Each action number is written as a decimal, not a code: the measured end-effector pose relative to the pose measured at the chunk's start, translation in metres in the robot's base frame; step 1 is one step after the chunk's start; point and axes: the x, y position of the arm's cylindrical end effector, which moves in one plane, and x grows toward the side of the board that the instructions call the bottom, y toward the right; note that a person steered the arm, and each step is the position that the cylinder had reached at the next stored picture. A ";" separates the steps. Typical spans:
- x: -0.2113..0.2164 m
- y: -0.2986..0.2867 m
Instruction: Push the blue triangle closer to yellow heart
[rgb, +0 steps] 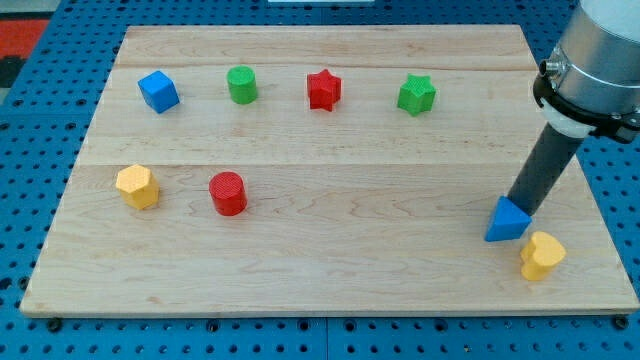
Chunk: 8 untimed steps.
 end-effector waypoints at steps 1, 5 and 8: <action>-0.015 -0.006; 0.006 -0.056; 0.006 -0.012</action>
